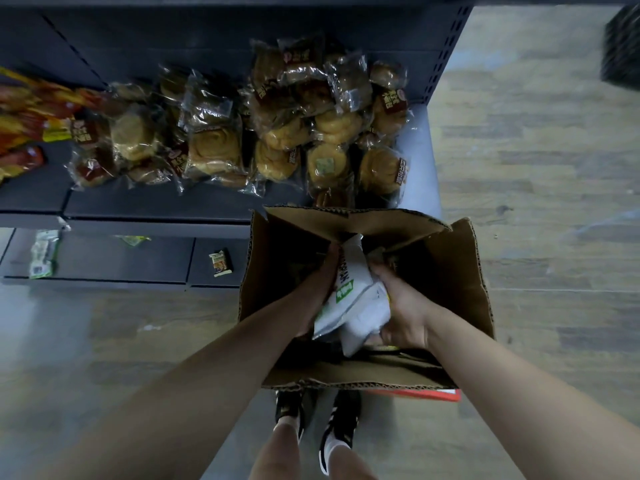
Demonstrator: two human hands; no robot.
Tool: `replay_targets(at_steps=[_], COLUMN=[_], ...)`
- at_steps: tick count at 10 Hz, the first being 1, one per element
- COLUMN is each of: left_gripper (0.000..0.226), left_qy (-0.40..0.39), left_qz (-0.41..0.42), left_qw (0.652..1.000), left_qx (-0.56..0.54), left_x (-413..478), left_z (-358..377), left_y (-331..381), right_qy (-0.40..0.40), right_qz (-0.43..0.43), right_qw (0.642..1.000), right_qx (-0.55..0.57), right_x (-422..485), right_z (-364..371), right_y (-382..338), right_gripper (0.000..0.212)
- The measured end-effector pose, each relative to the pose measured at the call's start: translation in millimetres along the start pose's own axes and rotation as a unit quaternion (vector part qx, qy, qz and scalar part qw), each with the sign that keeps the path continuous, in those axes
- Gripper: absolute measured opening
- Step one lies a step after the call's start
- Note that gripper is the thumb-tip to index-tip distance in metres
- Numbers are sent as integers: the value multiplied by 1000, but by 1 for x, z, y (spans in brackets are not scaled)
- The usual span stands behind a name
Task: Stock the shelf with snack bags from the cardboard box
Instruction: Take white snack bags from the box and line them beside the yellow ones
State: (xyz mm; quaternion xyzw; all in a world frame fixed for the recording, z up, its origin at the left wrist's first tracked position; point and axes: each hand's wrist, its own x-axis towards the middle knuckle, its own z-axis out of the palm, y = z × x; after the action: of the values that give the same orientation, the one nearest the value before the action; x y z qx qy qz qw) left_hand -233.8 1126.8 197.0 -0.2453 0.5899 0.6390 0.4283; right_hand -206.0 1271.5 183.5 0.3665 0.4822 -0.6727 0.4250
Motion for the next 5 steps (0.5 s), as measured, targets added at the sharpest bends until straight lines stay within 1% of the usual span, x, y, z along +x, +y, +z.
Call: replay_targets(at_steps=[1, 2, 3, 4, 5], left_gripper=[68, 53, 66, 55, 47], left_qy=[-37, -55, -66, -29, -5], left_qz=[16, 63, 111, 165, 180], left_qw=[999, 996, 991, 983, 979], left_qx=[22, 20, 35, 72, 100], left_x=[-20, -46, -69, -96, -127], left_z=[-12, -21, -29, -32, -31], left_y=[2, 15, 30, 46, 65], right_qy=[-57, -123, -181, -210, -171], right_qz=[19, -17, -48, -80, -155], right_qw=[998, 992, 982, 974, 968], right_qx=[34, 29, -39, -12, -101], right_x=[-20, -57, -84, -111, -140], right_z=[8, 15, 25, 39, 62], right_y=[2, -7, -12, -30, -41], right_gripper=[63, 63, 67, 89, 59])
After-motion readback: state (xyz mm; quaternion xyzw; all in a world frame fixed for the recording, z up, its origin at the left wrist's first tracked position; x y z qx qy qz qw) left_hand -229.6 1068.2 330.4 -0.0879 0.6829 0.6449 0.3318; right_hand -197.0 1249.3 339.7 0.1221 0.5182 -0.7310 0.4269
